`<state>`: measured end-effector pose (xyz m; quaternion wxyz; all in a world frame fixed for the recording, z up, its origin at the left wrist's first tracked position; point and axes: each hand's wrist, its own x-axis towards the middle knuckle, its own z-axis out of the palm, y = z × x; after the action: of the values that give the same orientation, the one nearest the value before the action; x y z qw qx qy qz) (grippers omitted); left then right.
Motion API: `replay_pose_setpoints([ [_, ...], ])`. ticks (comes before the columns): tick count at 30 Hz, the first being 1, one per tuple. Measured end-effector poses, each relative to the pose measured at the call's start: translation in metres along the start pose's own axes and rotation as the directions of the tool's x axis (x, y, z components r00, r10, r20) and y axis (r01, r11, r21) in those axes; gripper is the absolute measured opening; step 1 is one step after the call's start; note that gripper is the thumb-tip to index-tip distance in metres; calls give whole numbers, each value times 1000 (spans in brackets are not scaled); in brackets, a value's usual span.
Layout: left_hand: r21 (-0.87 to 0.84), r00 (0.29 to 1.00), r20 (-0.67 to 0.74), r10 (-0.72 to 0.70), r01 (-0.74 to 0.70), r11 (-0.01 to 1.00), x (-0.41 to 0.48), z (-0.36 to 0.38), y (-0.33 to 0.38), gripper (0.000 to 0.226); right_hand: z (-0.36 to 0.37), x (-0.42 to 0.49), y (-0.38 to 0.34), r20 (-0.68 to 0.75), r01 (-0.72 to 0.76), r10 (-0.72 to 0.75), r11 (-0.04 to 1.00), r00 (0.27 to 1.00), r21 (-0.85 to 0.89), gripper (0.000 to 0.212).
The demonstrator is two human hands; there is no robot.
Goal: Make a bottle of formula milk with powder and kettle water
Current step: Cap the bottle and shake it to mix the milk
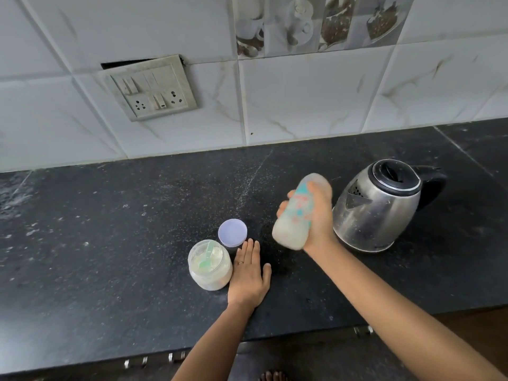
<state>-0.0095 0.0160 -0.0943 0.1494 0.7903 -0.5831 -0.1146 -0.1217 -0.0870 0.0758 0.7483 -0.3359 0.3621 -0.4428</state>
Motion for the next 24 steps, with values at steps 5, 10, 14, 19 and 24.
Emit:
replay_pose_setpoints([
  [5,7,1000,13,4,-4,1000,1,2,-2,75,1,-12,12,47,101,-92,969,995,-228,26],
  [10,2,1000,2,12,-12,1000,0,2,-2,77,-8,-18,20,71,43,-31,985,997,-167,24],
  [14,-7,1000,-10,2,-2,1000,0,0,0,78,-9,-17,11,37,178,-175,939,984,-294,32],
  [19,31,1000,28,-3,2,1000,2,4,-4,71,-13,-25,20,119,96,-73,975,990,-200,28],
  [24,-3,1000,17,-5,5,1000,1,1,-1,72,-9,-24,11,74,196,-182,924,981,-328,31],
])
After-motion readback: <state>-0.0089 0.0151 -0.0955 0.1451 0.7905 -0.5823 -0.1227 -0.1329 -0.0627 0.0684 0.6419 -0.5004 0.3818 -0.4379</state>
